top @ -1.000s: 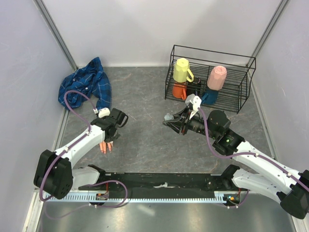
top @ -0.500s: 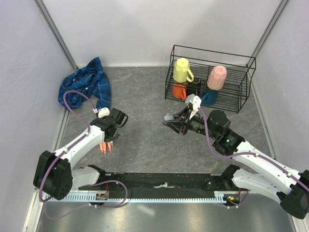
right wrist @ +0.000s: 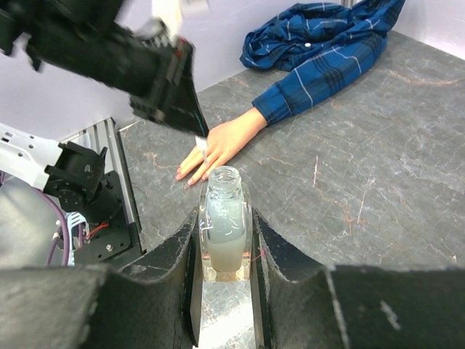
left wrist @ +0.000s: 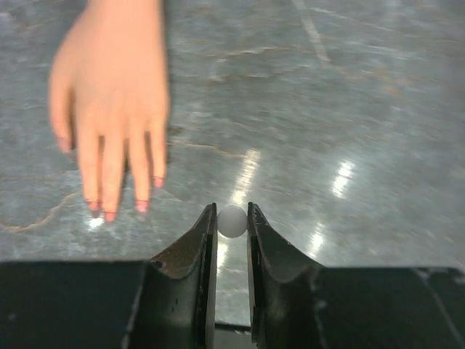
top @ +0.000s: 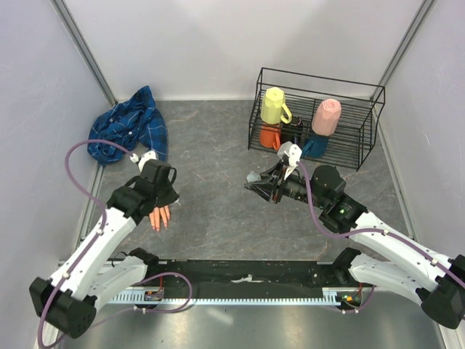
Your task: Paint the nails
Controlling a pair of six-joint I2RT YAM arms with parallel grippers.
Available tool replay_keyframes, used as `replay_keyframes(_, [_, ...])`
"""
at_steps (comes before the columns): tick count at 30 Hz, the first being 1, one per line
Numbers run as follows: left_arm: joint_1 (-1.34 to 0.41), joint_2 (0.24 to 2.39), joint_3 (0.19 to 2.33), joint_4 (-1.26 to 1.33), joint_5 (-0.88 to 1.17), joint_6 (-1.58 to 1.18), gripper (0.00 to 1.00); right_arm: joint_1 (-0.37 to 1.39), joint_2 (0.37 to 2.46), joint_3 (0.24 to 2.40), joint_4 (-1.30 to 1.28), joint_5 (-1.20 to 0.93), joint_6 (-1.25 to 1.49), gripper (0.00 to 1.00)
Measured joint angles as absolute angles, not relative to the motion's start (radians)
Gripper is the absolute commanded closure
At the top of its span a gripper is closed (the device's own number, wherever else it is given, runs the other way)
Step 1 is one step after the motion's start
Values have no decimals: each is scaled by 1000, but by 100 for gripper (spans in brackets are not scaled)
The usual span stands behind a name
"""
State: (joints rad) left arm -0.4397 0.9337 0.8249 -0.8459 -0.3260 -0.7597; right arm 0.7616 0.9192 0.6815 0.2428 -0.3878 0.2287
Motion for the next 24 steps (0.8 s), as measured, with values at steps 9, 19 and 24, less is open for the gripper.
replay_keyframes(9, [-439,811,991,-684,19,-559,98,762,967,738,155,-413,210,100])
replay_keyframes(19, [-439,976,1250,-580,381,-403,98,762,1014,849,59,-443,185,100])
replay_keyframes(24, [-439,995,1266,-564,531,-378,98,762,1032,864,20,-476,175,100])
